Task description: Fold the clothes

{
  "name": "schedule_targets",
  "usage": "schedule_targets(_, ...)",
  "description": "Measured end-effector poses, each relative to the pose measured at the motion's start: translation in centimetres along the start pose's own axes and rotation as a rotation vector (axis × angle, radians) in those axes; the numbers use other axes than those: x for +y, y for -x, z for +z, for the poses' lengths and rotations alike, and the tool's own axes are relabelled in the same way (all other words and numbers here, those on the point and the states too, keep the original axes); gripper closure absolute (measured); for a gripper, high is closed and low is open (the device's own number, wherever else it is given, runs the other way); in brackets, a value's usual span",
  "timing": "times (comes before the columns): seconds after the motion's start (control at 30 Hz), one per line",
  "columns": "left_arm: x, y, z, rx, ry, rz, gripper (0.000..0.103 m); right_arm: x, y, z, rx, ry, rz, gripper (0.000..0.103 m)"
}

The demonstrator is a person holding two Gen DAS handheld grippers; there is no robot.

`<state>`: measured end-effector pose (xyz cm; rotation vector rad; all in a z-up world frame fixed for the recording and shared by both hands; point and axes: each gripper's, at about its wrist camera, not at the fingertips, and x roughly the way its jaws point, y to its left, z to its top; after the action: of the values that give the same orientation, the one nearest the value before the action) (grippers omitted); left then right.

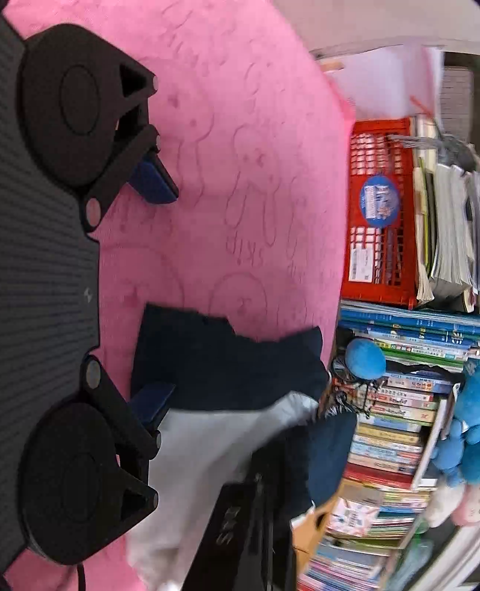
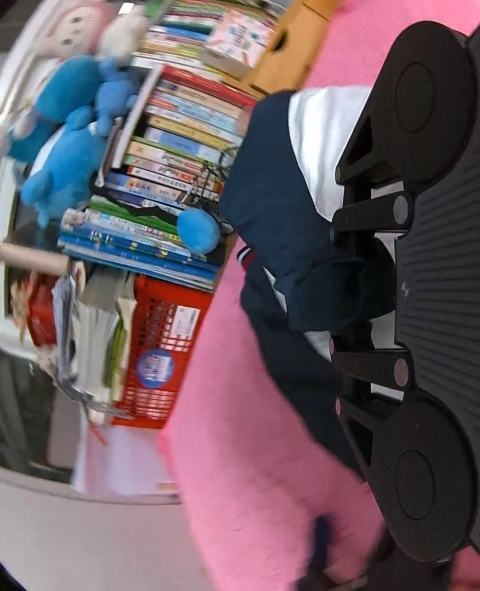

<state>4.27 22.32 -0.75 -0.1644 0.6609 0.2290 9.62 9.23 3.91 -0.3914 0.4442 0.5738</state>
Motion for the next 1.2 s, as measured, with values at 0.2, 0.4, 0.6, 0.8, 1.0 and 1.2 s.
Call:
schedule_targets(0.2, 0.2, -0.2, 0.1, -0.002, 0.005, -0.005, 0.0, 1.2, 3.9, -2.3, -0.106, 0.186, -0.167, 0.025)
schedule_targets(0.4, 0.5, -0.2, -0.2, -0.005, 0.013, -0.008, 0.0, 2.6, 3.4, -3.2, -0.135, 0.32, -0.244, 0.023)
schedule_targets(0.6, 3.4, 2.2, -1.1, -0.011, 0.071, -0.05, 0.0, 4.0, 2.3, -2.2, -0.186, 0.324, -0.287, 0.09)
schedule_targets(0.8, 9.5, 5.0, -0.9, -0.077, 0.256, -0.049, 0.0, 7.1, 2.9, -1.4, -0.247, 0.388, -0.218, 0.091)
schedule_targets(1.0, 9.7, 5.5, -0.1, -0.106, 0.25, -0.102, 0.0, 10.5, 1.7, -3.6, -0.215, 0.491, -0.162, 0.091)
schedule_targets(1.2, 6.6, 5.2, 2.0, -0.126, 0.162, -0.205, 0.0, 11.4, 0.8, -4.3, -0.194, 0.538, -0.161, 0.091)
